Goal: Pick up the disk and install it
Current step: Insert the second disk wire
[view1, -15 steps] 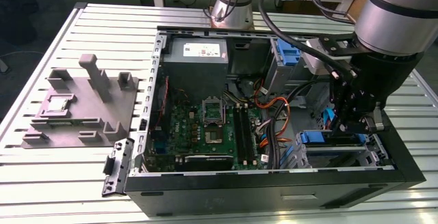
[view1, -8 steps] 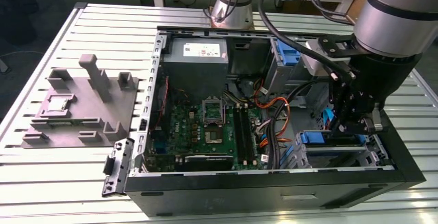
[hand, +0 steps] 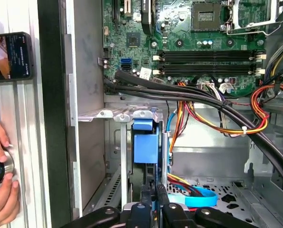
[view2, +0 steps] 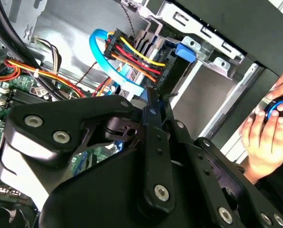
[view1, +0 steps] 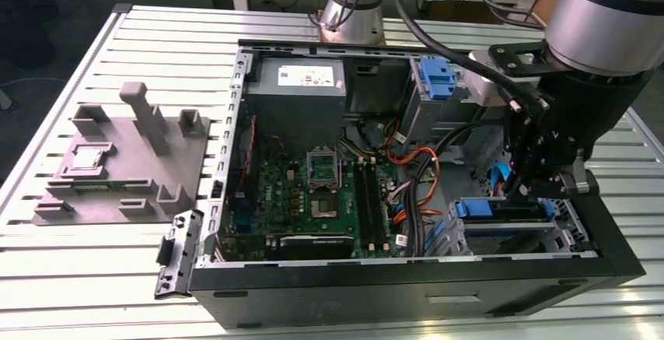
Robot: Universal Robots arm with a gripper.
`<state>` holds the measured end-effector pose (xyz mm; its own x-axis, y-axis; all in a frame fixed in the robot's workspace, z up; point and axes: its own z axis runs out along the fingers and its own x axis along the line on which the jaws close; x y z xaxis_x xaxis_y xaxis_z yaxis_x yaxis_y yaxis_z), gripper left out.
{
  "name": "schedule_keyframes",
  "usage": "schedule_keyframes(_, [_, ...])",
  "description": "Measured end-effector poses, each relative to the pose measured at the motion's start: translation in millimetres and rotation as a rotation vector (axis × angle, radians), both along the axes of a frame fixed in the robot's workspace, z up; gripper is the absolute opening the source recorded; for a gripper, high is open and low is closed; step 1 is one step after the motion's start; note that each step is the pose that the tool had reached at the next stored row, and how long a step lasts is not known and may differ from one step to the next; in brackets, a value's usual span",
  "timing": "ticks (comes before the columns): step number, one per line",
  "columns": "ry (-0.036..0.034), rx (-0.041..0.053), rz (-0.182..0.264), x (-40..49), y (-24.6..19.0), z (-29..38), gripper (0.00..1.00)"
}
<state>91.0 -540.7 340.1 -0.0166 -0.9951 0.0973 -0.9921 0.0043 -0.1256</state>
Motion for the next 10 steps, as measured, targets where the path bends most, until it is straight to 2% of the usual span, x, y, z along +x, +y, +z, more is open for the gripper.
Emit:
schedule_keyframes(2, [0.0,0.0002,0.0,0.0,0.0,0.2,0.16])
schedule_keyframes(4, [0.0001,0.0052,0.0,0.0,-0.2,0.3,0.16])
schedule_keyframes(8, [0.0001,0.0376,0.0,0.0,-3.6,0.1,0.16])
schedule_keyframes(10, [0.0,0.0483,0.0,-0.1,-5.4,-0.1,0.16])
